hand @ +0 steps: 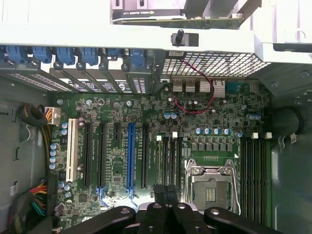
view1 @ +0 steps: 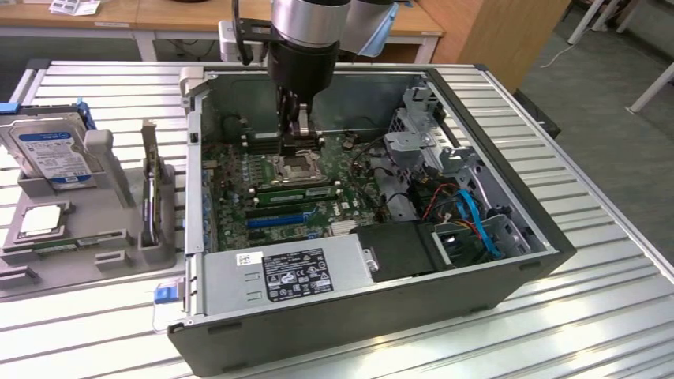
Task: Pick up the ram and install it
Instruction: 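Press down the ram until it locks into place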
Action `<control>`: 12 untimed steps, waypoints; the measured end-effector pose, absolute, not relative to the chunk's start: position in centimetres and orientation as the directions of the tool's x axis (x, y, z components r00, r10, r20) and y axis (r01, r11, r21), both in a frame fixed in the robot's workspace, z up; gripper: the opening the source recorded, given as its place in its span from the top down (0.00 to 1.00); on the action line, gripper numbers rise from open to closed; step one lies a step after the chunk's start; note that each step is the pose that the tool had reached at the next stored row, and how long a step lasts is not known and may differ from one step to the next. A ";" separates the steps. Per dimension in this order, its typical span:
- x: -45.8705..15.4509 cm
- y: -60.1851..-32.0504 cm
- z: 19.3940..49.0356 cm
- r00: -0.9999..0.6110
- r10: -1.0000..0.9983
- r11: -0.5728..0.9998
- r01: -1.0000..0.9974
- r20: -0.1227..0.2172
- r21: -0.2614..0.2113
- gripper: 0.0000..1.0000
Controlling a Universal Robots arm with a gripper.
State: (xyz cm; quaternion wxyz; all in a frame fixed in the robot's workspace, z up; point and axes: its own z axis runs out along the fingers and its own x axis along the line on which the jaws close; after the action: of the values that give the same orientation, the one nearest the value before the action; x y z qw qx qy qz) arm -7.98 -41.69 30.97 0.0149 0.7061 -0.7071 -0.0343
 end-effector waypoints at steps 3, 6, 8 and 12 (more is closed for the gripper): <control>-8.0 -41.7 31.0 -0.002 -1.000 0.001 -0.998 -0.027 0.070 0.90; -7.9 -41.7 31.0 -0.002 -1.000 0.000 -0.998 -0.027 0.070 0.90; -7.7 -41.7 31.0 -0.002 -1.000 0.001 -0.998 -0.027 0.070 0.90; -7.2 -41.7 31.0 -0.002 -1.000 0.001 -0.998 -0.027 0.070 0.90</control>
State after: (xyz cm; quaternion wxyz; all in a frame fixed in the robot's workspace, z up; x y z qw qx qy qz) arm -7.18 -41.69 30.98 0.0151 0.7061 -0.7071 -0.0343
